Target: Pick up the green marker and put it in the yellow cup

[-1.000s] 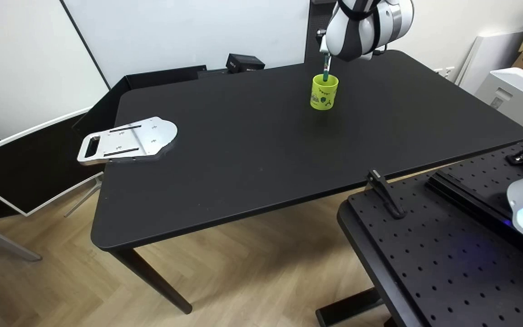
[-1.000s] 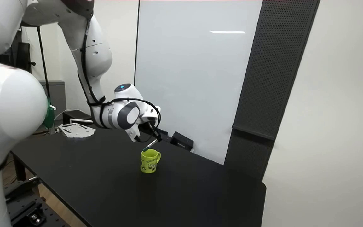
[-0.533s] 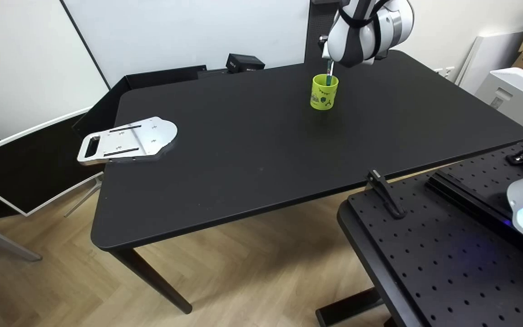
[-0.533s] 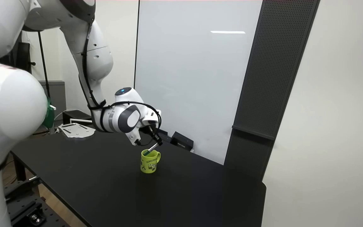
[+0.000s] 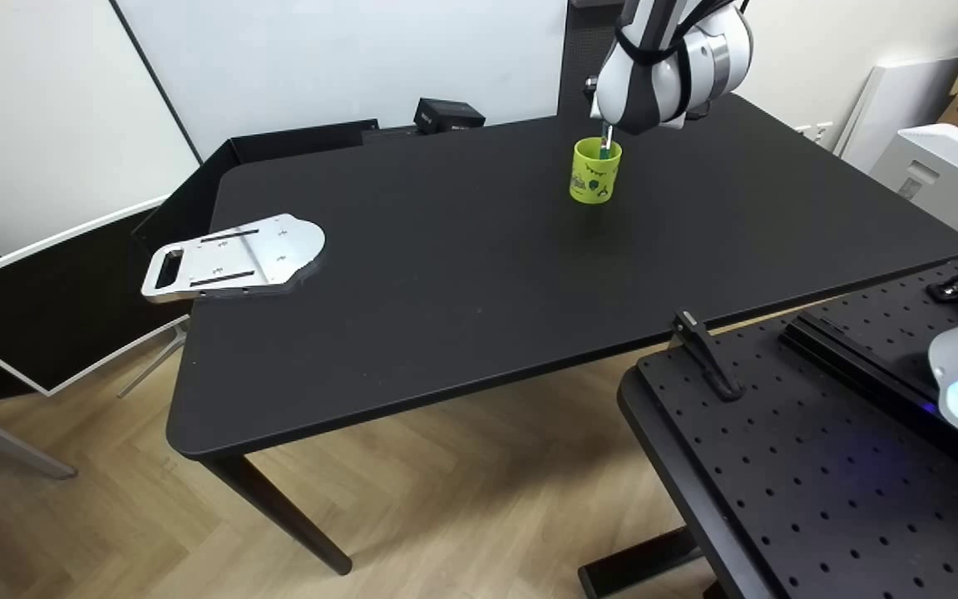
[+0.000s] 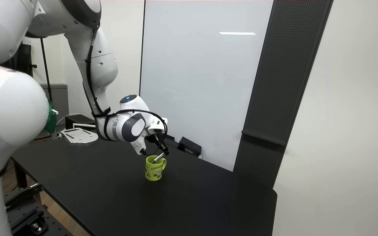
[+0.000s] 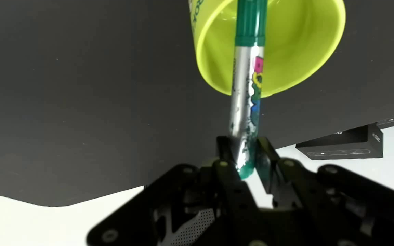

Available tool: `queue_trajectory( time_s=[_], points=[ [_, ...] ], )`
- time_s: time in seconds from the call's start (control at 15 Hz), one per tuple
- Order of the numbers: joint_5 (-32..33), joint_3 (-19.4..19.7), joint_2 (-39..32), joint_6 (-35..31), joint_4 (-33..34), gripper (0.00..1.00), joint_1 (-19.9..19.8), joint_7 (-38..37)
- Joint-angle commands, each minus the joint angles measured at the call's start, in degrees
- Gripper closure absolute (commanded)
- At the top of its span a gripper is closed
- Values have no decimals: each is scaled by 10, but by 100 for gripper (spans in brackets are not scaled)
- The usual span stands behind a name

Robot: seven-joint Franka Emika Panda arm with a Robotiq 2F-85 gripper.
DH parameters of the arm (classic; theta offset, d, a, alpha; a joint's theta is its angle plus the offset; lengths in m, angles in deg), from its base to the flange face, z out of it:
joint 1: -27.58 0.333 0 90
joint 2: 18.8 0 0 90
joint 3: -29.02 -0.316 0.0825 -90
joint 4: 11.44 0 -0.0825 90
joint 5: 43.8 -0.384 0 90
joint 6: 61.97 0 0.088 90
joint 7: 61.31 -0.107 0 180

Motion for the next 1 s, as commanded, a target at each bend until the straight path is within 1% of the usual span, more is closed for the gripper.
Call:
queue_trajectory(
  time_s=[0.0,0.07,0.13,0.2,0.27,0.4,0.47,0.53,0.6,0.67,0.73,0.93],
  points=[
    [1,-6,-16,-2,12,94,-10,-9],
    [-53,-28,-15,-2,18,94,-22,46],
    [-63,-31,-16,-1,18,53,-25,50],
    [-31,-19,-19,-1,14,50,-19,14],
    [-79,-40,-16,-2,21,45,-32,65],
    [-92,-46,-11,-2,22,31,-41,75],
    [-68,-32,-7,5,19,25,-33,45],
    [-68,-31,-2,9,20,19,-36,47],
    [-101,-46,7,10,25,11,-50,85],
    [-75,-28,10,15,21,5,-39,52],
    [-76,-27,16,15,22,1,-43,55],
    [-75,-23,33,17,19,0,-50,56]
  ],
)
